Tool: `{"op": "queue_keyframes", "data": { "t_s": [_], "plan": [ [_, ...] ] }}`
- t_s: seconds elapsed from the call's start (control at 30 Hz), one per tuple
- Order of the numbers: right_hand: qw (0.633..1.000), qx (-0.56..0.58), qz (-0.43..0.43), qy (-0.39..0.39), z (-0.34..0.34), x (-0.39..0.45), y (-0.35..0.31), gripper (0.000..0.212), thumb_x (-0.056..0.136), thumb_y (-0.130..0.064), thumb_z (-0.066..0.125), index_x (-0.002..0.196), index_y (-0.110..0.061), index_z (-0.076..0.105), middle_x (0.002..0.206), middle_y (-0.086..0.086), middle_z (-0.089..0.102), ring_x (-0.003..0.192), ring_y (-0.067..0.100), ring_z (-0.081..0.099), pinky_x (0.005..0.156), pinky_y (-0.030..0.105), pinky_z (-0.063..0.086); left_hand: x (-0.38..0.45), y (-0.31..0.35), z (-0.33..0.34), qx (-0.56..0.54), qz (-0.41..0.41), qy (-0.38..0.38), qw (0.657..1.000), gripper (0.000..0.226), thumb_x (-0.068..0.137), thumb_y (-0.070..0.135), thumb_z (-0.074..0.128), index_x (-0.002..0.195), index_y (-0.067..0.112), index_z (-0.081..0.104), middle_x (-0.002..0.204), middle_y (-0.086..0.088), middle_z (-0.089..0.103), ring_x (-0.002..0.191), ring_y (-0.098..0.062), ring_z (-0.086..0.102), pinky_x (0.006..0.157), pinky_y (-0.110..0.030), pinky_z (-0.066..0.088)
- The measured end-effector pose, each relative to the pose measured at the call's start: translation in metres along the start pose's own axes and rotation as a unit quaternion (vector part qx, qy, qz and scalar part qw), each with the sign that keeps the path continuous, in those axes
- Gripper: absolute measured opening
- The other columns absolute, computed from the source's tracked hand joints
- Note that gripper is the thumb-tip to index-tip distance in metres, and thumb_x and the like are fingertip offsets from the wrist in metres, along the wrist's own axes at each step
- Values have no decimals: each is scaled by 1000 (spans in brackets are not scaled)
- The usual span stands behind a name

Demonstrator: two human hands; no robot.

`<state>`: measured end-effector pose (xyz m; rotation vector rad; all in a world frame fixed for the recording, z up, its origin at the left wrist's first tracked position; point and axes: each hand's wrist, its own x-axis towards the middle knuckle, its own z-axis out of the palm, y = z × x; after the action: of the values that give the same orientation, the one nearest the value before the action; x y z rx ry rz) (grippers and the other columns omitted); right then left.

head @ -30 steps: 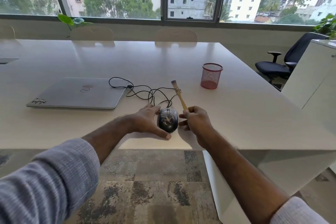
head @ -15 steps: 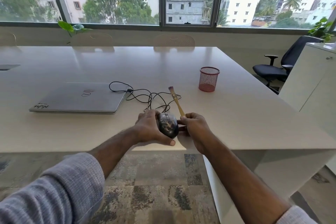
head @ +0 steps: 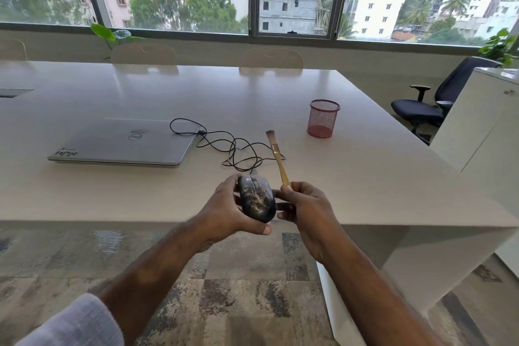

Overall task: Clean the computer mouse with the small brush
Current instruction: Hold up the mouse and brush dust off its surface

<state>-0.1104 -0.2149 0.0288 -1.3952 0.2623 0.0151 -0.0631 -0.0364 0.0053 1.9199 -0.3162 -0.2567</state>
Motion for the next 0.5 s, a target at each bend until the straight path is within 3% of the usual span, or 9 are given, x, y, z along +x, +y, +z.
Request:
{"op": "queue_keyframes", "data": {
  "t_s": [0.13,0.27,0.37,0.5],
  "plan": [
    [1000,20,-1,-15,-2,-18,6,14,106,-11,50,100,-6,61,113,20,73,87,29,60,73,35,54,-20,-5,5,-47,24,12,999,99,41,13,101,110,62,48,122,11,61,108,-11,68,84,-30,63],
    [1000,16,-5,-19,-6,-36,14,15,105,-12,51,100,-6,64,107,15,76,88,28,63,76,37,54,-45,-13,12,20,39,31,999,124,41,33,101,143,44,32,130,18,48,109,-8,61,82,-21,59],
    [1000,9,-12,-21,-11,-47,22,14,104,-12,53,101,-6,65,104,12,78,86,26,65,77,37,53,-62,-18,20,74,71,65,993,123,38,41,98,143,37,34,129,22,39,111,-3,53,84,-20,54],
    [1000,-4,-13,-26,-17,-60,36,14,104,-10,53,102,-5,66,105,11,78,86,25,66,76,38,52,-81,-28,28,85,92,70,990,114,40,46,94,136,50,33,126,34,35,113,9,45,86,-10,46]
  ]
}}
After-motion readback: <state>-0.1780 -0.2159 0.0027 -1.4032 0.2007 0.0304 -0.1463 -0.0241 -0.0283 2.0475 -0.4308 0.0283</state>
